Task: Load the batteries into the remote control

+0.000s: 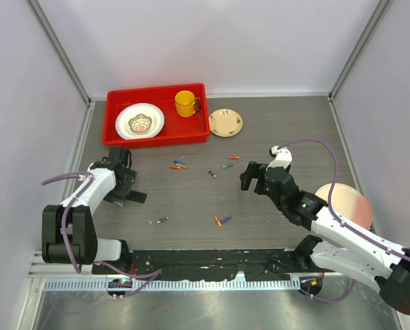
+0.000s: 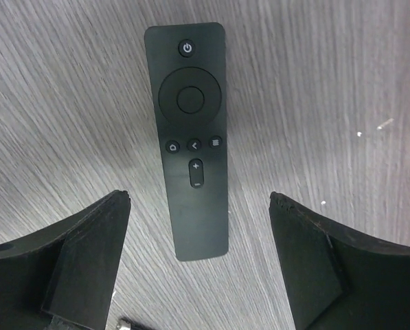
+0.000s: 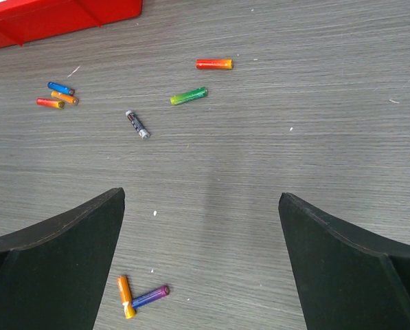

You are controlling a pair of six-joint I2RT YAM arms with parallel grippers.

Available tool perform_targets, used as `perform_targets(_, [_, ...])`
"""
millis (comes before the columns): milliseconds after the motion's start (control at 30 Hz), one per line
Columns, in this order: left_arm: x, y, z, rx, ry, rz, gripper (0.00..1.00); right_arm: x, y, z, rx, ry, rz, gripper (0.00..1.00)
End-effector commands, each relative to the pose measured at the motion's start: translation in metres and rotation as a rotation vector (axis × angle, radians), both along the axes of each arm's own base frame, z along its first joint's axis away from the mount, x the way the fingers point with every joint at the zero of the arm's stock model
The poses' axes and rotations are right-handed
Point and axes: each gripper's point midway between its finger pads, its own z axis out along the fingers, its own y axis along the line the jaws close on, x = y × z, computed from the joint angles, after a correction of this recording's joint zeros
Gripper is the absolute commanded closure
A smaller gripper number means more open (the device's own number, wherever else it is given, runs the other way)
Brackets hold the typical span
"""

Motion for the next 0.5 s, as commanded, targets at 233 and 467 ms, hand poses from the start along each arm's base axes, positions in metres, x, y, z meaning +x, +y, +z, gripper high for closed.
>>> perform_targets(233, [0.017, 0.012, -0.031, -0.064, -0.032, 0.01, 0.24, 0.003, 0.007, 0.01, 0.031, -0.002, 0.005, 0.0])
perform_targets(467, [0.009, 0.016, -0.047, -0.065, 0.038, 0.01, 0.27, 0.002, 0.006, 0.005, 0.025, 0.008, 0.0, 0.0])
